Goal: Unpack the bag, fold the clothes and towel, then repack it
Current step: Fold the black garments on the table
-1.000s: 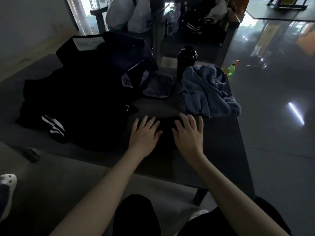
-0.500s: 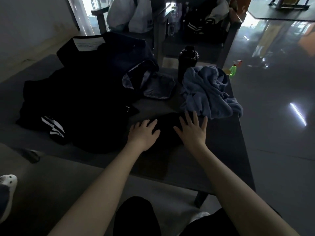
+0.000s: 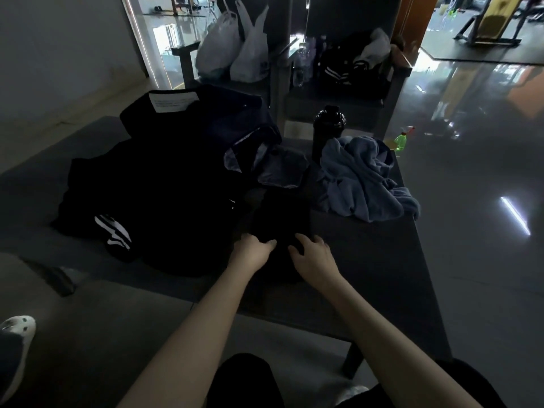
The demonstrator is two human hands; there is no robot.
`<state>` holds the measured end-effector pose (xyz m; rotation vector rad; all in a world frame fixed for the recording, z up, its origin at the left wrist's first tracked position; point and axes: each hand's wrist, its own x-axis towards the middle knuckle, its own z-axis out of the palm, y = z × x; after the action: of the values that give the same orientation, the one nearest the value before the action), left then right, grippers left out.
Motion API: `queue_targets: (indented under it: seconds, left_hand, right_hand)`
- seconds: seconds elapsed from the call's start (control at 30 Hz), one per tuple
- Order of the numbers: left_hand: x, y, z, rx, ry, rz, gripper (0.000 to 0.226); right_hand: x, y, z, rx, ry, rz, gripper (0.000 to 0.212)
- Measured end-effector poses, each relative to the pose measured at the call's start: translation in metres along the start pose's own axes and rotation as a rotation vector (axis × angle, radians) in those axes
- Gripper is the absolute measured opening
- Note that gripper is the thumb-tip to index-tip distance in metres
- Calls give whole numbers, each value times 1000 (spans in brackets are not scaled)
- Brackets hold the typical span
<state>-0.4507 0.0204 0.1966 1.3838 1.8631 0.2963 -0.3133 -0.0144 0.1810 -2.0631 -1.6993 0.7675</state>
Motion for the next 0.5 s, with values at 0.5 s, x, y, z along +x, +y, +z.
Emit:
queue_targets:
  seconds: [0.5]
  left_hand:
    - [40, 38, -13, -467, 68, 403, 35]
  right_hand:
    - [56, -11, -24, 560, 214, -135, 58]
